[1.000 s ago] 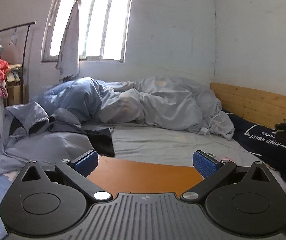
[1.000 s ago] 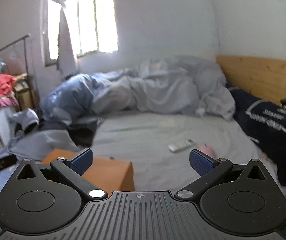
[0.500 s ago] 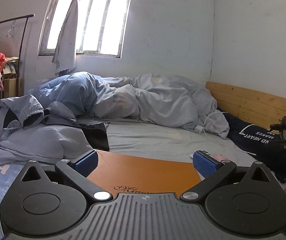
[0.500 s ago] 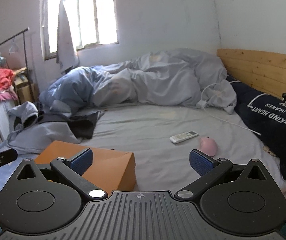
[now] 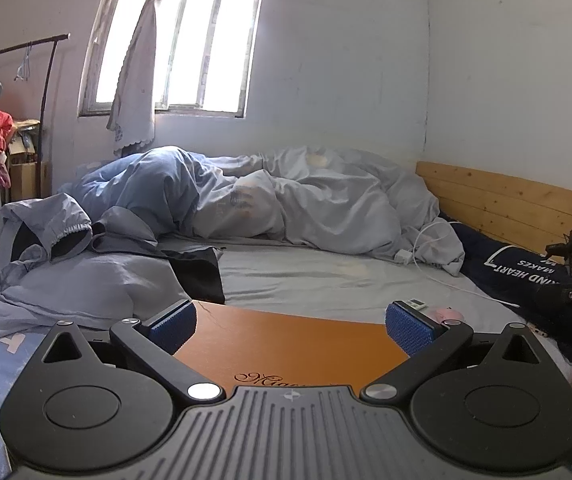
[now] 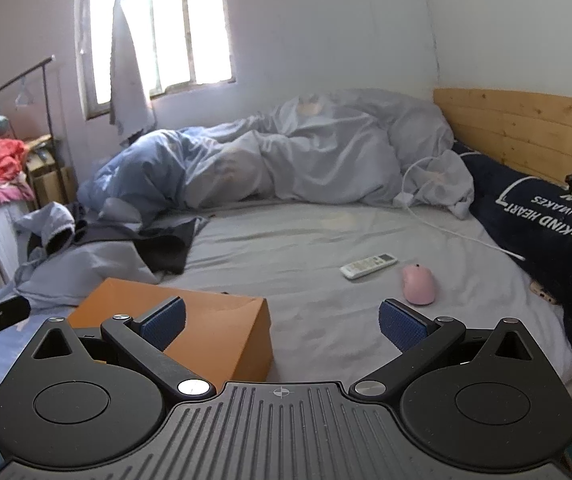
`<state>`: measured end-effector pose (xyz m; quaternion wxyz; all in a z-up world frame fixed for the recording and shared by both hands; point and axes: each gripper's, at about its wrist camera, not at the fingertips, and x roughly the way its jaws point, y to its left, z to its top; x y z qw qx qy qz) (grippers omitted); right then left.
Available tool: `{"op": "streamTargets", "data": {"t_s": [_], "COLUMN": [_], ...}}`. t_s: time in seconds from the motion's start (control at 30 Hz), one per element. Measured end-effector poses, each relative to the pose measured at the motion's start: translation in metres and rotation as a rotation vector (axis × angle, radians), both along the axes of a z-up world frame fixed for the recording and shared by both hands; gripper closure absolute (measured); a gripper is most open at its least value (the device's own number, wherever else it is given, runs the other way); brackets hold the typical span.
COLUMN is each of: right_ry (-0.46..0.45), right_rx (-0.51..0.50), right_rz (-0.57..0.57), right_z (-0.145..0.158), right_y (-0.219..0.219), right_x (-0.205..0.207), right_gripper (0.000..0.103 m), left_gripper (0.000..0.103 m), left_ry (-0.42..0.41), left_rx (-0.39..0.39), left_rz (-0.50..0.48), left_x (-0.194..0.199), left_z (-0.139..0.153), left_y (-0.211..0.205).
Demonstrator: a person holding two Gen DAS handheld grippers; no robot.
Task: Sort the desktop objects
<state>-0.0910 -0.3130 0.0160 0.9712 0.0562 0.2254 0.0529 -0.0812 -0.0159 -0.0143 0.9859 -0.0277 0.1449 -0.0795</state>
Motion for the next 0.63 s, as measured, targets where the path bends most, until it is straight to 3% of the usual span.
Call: {"op": "streamTargets", "data": {"t_s": [0.63], "right_ry": [0.011], "right_rx": [-0.004], "right_rz": [0.011], "right_z": [-0.0004], "right_y": [0.0044], "right_x": [-0.0005], "right_gripper": [0.000], "left_gripper": [0.000], "left_ry": [0.012], "left_rx": [0.004], "left_rz": [-0.004], "left_x": [0.0045], "left_z": [-0.0018], "left_y": [0.0006]}}
